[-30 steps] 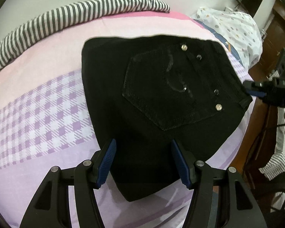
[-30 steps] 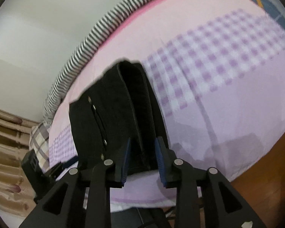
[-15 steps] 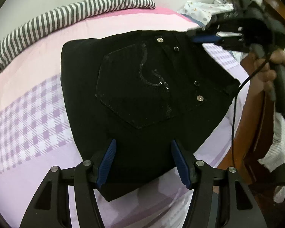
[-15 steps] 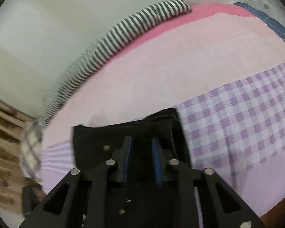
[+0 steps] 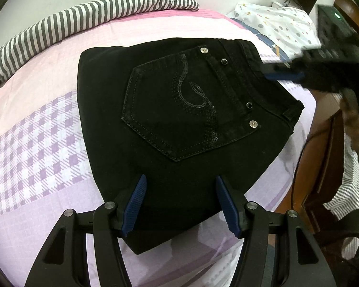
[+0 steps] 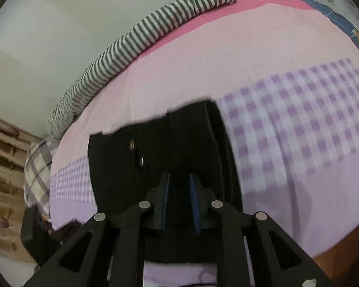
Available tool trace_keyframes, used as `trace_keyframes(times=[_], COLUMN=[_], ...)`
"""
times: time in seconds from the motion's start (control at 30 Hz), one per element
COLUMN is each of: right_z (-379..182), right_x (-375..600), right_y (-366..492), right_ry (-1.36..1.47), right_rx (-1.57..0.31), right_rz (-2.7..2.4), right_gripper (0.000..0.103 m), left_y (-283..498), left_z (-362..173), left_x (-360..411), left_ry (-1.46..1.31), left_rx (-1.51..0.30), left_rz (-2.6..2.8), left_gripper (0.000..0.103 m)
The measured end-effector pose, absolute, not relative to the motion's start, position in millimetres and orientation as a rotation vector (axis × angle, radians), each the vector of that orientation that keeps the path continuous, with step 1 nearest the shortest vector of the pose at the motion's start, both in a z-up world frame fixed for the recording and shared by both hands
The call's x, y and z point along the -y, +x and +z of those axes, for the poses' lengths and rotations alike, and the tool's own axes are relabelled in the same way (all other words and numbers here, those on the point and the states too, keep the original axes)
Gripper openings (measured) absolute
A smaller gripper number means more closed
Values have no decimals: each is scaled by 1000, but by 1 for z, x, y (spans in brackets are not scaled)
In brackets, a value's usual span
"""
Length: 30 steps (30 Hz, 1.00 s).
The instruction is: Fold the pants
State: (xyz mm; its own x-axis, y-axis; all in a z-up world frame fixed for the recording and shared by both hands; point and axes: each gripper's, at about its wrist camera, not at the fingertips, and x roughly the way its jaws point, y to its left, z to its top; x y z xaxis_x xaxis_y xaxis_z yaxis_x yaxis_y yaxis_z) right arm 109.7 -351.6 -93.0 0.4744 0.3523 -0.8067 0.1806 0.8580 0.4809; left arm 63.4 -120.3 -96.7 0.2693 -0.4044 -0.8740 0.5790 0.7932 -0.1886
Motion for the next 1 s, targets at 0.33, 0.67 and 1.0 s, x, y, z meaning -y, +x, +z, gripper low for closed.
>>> trace_keyframes(times=[0.33,0.67,1.0], right_z=[-104,-109,-110], right_x=[344,345,355], right_y=[52,51,44], right_ry=[602,612,688], right_rx=[-1080,-1073,-1056], right_rz=[120,120,189], right_gripper=[16,14,23], left_y=[53,44,54], left_z=[-95,-93,-76], left_x=[121,120,90], left_ry=[185,190,61], left_rx=[-1112,-1107,-1083], left_rz=[-652,-638,-603], left_gripper=[61,61,66])
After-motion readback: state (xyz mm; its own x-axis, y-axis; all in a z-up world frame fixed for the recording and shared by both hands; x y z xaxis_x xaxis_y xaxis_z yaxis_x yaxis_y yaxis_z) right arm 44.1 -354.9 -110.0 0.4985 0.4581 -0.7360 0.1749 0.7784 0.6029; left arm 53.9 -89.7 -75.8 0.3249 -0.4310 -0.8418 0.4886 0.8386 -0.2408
